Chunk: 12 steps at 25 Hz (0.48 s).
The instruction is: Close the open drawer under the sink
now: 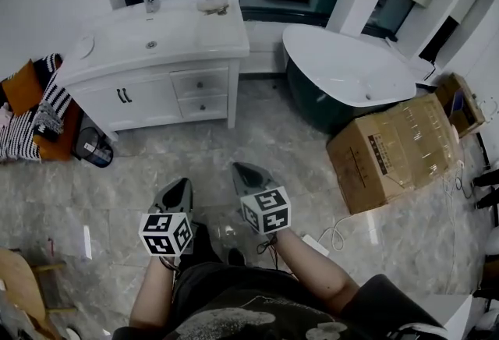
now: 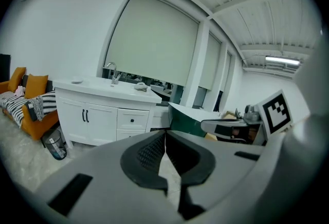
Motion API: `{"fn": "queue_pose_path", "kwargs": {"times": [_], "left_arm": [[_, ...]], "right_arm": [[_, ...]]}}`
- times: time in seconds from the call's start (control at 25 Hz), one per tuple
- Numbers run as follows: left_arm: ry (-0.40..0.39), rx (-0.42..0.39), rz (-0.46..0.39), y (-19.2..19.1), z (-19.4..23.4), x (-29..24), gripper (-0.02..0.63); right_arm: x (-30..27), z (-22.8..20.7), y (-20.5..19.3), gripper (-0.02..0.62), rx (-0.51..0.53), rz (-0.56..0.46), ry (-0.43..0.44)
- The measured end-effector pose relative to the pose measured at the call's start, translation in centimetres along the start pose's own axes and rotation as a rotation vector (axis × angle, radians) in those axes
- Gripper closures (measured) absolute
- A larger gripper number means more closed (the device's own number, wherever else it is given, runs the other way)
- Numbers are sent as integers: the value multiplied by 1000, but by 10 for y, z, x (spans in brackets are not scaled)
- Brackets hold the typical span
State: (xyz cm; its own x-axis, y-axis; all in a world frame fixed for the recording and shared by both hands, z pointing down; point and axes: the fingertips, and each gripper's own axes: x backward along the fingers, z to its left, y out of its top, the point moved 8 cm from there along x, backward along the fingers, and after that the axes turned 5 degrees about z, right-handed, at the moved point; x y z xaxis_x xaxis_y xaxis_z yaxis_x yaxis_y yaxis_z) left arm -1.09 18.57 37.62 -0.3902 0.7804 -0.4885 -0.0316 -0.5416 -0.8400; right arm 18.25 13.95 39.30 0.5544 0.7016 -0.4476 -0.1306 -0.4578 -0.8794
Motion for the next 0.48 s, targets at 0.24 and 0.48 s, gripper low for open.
{"fn": "queue_pose_path", "kwargs": {"times": [0.24, 0.48], "left_arm": [[19, -8, -27, -3, -15, 31, 591], [36, -1, -15, -10, -17, 42, 591]], "right_arm": [[24, 6, -11, 572, -27, -11, 8], [32, 8, -17, 572, -54, -2, 13]]}}
